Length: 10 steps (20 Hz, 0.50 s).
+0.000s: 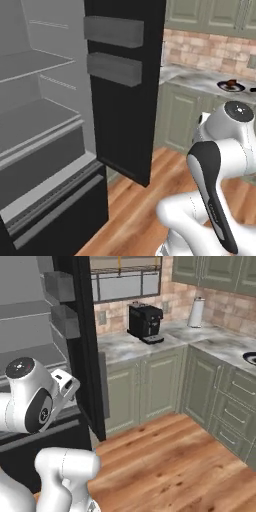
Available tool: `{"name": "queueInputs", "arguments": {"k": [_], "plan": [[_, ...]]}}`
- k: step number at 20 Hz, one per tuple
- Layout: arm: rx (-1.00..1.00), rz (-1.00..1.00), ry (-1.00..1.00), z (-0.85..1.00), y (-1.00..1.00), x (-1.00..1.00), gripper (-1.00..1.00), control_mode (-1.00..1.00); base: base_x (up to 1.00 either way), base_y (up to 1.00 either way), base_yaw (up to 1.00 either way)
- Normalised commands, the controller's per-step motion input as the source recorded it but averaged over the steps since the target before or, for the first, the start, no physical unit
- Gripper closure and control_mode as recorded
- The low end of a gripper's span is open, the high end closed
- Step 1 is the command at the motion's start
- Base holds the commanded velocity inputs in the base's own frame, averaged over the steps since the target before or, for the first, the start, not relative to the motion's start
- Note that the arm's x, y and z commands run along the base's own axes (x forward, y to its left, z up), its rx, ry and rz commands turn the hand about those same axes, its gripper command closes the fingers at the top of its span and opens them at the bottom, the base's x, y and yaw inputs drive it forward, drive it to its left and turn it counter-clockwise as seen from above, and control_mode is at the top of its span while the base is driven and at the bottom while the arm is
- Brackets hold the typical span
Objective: Place one of the steaks on the plate and the other in the bowl. Then place the bowl in the fridge.
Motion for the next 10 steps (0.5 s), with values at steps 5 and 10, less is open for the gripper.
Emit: {"name": "queueInputs", "arguments": {"k": [5, 10], "plan": [[0.00, 0.00, 0.00, 0.00, 0.00, 0.00, -1.00, 1.00, 0.00, -0.11, -0.47], [0.00, 0.00, 0.00, 0.00, 0.00, 0.00, -1.00, 1.00, 0.00, -0.23, -0.42]]}}
